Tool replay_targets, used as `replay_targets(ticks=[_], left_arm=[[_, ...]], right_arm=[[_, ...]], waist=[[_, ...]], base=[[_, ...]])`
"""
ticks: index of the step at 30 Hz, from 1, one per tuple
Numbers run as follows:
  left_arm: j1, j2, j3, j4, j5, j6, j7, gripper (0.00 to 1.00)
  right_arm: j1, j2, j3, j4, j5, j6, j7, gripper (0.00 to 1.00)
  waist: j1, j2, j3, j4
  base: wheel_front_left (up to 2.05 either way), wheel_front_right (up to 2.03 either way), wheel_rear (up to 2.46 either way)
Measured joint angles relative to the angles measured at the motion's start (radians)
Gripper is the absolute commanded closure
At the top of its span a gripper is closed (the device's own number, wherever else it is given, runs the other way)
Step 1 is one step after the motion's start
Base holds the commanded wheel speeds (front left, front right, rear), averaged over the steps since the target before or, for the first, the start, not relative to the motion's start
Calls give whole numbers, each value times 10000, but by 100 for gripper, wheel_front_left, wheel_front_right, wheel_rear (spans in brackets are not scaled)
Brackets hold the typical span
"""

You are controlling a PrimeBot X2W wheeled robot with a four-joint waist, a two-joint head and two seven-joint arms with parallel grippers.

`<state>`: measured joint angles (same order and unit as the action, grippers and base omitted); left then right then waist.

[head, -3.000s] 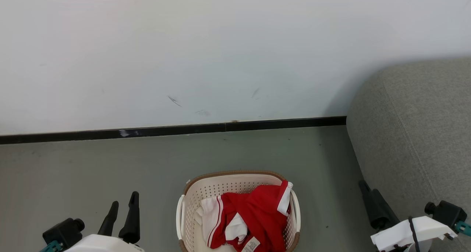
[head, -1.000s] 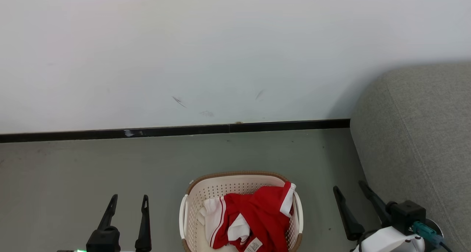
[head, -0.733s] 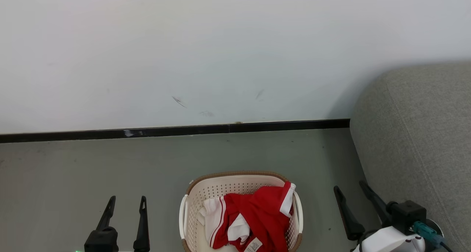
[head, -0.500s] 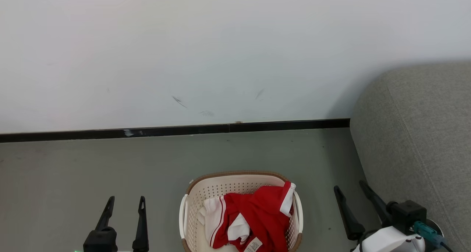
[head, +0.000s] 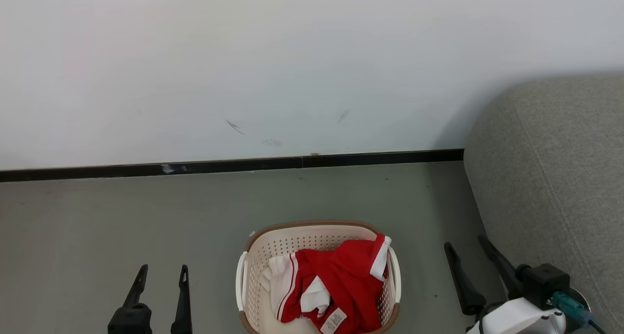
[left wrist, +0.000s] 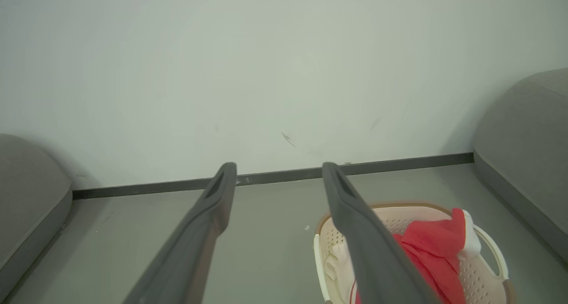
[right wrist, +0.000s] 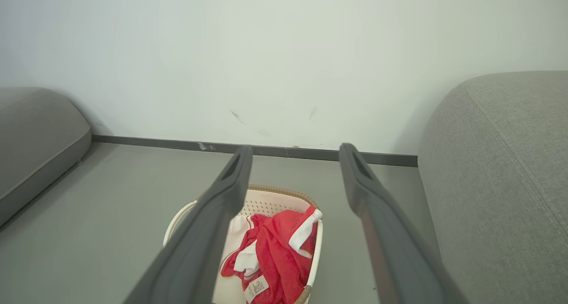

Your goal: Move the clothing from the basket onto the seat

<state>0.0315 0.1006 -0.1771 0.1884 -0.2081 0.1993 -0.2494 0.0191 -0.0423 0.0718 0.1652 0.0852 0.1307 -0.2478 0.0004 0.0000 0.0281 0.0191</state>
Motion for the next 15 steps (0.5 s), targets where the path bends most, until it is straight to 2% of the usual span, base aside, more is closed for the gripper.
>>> replay_targets(ticks=[10, 15], left_arm=[[-382, 301, -104, 351, 176, -98, 59, 0], [-813, 318, -418, 564, 276, -334, 244, 0]], right_arm=[[27, 8, -428, -385, -71, 0, -2, 0], [28, 10, -621, -675, -71, 0, -2, 0]], waist=[[0, 0, 338, -80], [0, 0, 605, -145]], base=[[0, 0, 0], [0, 0, 0]])
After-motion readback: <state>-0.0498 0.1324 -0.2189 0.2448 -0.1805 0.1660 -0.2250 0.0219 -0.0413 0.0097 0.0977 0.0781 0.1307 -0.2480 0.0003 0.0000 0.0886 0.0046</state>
